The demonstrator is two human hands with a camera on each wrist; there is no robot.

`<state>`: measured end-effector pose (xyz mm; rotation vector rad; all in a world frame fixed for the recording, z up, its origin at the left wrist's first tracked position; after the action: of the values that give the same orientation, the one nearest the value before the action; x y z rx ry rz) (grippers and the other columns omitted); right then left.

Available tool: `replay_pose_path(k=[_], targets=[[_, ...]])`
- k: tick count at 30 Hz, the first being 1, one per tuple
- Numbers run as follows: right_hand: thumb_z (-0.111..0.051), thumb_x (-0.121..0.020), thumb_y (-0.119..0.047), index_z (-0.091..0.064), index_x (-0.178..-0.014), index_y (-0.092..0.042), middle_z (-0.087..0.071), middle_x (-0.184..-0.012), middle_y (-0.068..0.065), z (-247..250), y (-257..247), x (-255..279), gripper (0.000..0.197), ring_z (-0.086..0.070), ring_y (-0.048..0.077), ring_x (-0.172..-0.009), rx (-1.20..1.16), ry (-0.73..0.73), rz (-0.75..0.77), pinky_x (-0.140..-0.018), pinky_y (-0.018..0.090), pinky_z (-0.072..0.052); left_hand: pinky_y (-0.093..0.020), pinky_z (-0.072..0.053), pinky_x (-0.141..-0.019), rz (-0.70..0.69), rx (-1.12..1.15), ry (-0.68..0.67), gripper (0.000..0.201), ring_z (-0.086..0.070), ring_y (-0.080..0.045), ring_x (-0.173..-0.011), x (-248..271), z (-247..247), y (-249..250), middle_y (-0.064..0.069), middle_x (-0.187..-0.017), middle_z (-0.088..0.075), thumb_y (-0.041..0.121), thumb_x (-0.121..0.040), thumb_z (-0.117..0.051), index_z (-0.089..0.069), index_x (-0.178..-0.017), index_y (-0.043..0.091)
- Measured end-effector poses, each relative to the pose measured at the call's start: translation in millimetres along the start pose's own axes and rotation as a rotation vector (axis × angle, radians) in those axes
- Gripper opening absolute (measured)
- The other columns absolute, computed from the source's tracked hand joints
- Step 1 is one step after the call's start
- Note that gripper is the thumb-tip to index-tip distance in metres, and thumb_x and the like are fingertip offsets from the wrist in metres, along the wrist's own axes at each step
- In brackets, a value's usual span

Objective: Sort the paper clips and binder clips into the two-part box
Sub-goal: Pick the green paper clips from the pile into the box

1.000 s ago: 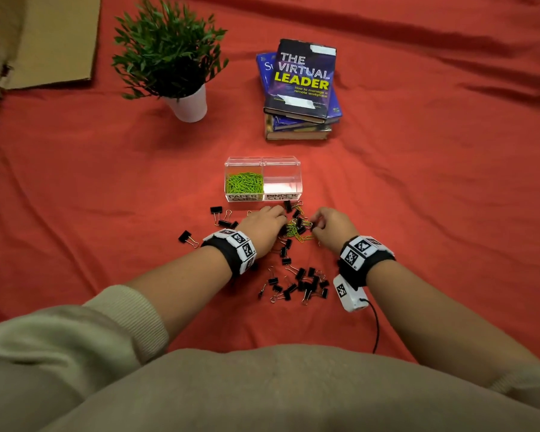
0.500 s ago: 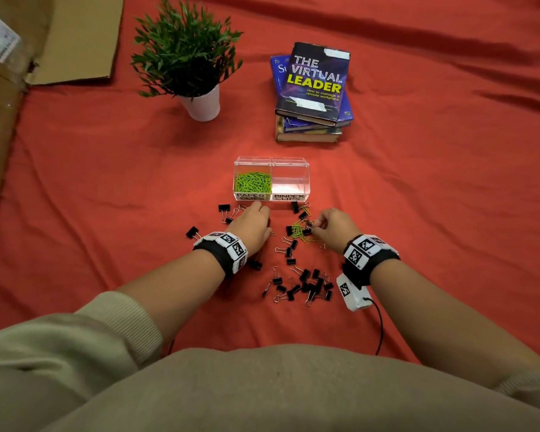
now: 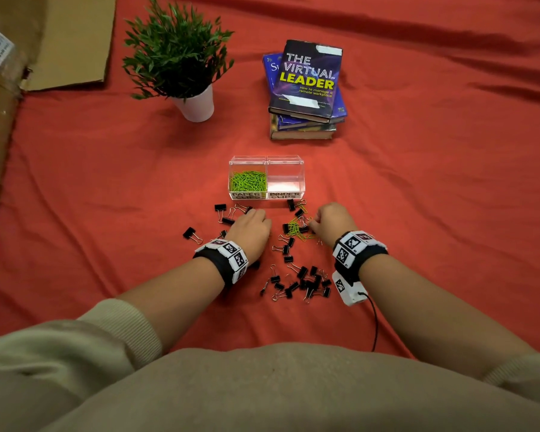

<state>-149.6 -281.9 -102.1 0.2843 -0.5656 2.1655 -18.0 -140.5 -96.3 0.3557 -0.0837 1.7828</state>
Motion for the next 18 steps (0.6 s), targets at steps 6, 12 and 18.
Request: replay_pose_path(k=[6, 12, 18], targets=[[-0.051, -0.089, -0.016, -0.064, -0.093, 0.006, -0.062, -0.102, 0.023, -6, -7, -1, 0.026, -0.060, 0.034, -0.090, -0.035, -0.070, -0.068, -0.077, 0.035, -0.049, -0.041, -0.041, -0.087, 0.029, 0.023, -0.040, 0.018, -0.048, -0.034, -0.106, -1, -3, 0, -0.017, -0.112, -0.052, 0.005, -0.090, -0.048, -0.054, -0.106, -0.001], [-0.058, -0.088, -0.007, -0.059, -0.099, -0.009, -0.060, -0.073, 0.000, 2, 12, 1, 0.011, -0.055, 0.013, -0.064, -0.532, -0.084, -0.160, -0.058, 0.025, -0.045, -0.034, -0.044, -0.070, 0.169, 0.483, -0.025, 0.015, -0.058, -0.028, -0.080, -5, 11, 0, -0.012, -0.098, -0.059, 0.010, -0.093, -0.042, -0.048, -0.106, 0.007], [-0.040, -0.093, -0.005, -0.059, -0.092, -0.014, -0.058, -0.073, -0.002, 8, 10, 9, 0.021, -0.052, 0.012, -0.060, -0.650, -0.102, -0.176, -0.054, 0.024, -0.045, -0.031, -0.039, -0.065, 0.221, 0.564, -0.038, 0.017, -0.055, -0.022, -0.073, -20, 12, 8, -0.006, -0.088, -0.058, 0.014, -0.096, -0.036, -0.047, -0.109, 0.010]])
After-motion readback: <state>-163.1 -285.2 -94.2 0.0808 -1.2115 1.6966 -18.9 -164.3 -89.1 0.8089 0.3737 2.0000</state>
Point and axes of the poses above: each hand's wrist, its own x-axis away from the middle knuckle, its own z-axis out of the back of the hand, y = z × x, the point moved 2 cm from there along -x, towards the middle knuckle
